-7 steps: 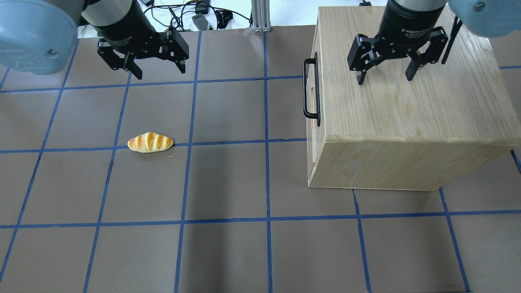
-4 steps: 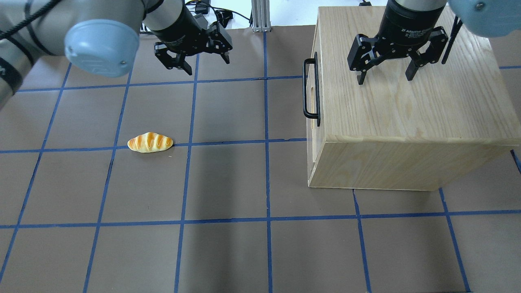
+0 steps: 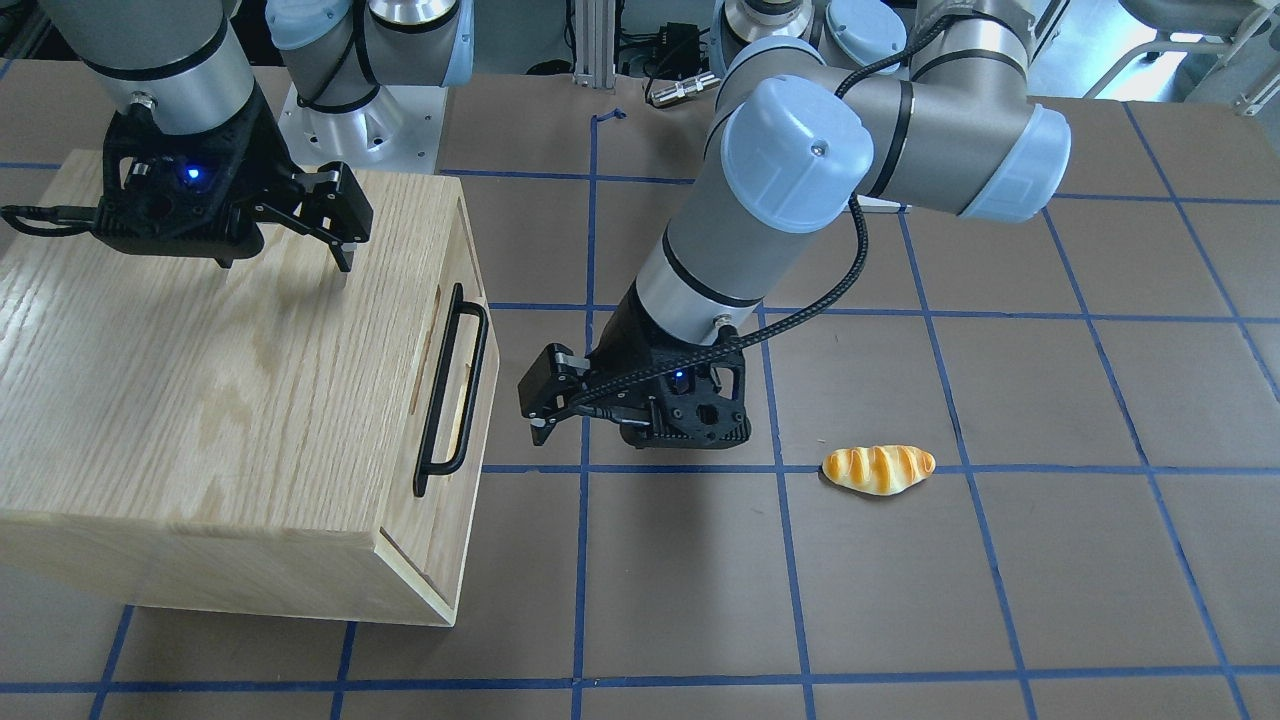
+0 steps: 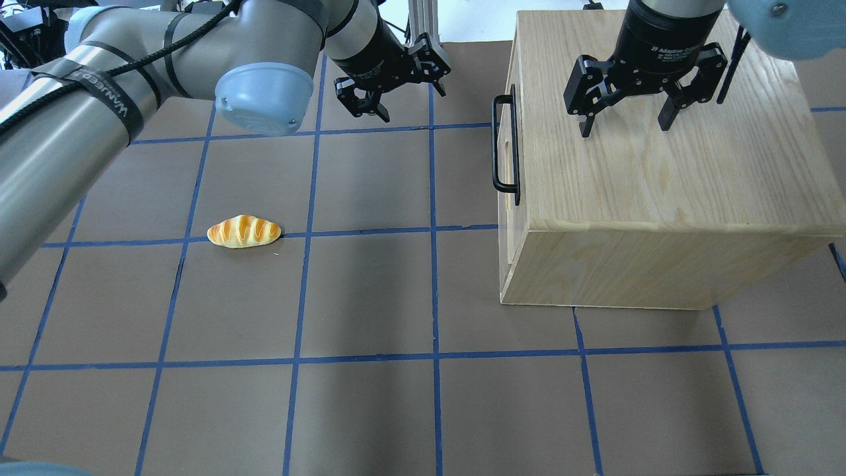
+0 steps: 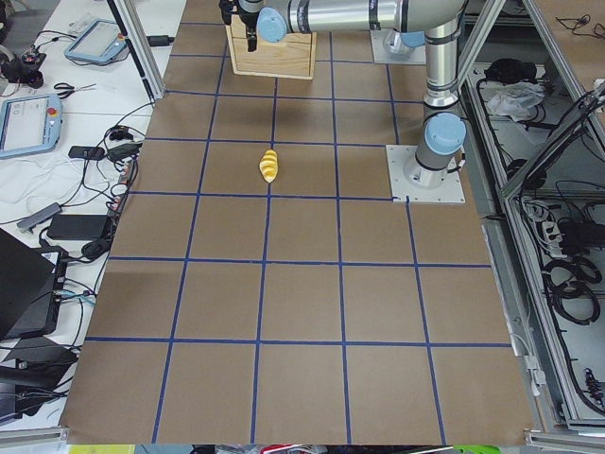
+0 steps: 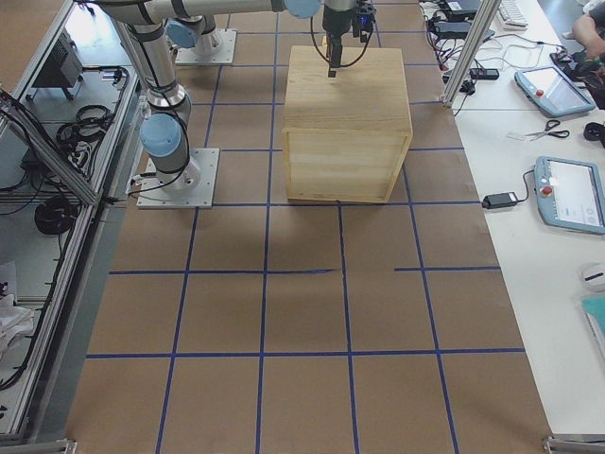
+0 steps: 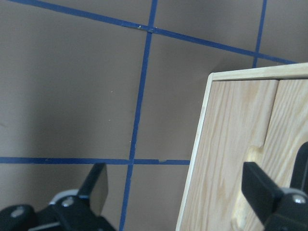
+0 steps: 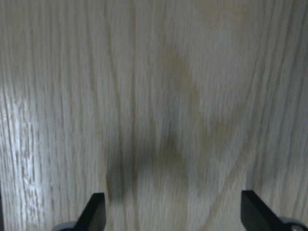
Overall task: Open upper drawer
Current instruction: 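Move the left gripper across toward the black drawer handle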
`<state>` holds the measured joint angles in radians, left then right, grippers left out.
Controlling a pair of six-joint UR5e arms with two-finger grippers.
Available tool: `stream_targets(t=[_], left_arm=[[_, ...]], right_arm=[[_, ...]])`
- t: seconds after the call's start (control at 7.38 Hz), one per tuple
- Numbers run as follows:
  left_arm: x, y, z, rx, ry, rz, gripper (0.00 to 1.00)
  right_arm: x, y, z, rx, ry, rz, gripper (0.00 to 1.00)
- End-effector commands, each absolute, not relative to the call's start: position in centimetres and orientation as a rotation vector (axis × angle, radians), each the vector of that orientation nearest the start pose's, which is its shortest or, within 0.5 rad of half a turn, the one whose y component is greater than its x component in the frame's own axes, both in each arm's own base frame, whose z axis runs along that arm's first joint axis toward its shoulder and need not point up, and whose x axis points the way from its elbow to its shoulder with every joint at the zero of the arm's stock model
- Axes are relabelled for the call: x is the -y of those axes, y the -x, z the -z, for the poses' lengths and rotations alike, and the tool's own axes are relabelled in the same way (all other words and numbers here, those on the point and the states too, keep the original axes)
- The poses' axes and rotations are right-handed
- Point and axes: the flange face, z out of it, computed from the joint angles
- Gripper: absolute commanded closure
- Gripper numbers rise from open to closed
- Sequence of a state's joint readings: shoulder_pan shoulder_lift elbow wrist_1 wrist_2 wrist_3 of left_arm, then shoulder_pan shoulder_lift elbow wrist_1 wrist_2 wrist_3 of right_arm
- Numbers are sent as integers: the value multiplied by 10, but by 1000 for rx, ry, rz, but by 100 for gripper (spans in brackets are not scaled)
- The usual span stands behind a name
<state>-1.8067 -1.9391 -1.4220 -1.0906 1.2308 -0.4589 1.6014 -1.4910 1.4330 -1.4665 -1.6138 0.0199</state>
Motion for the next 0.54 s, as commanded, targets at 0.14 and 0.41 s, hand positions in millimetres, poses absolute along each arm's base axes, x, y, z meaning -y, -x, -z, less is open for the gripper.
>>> stream_targets(t=[0.14,0.41], left_arm=[[587,350,-399,-3557,235,175,0],[589,353,-390,-3556,221,160,0]], right_arm=[[516,-145,-505,-3185,21,-72,0],[516,-145,-505,-3185,19,-72,0]])
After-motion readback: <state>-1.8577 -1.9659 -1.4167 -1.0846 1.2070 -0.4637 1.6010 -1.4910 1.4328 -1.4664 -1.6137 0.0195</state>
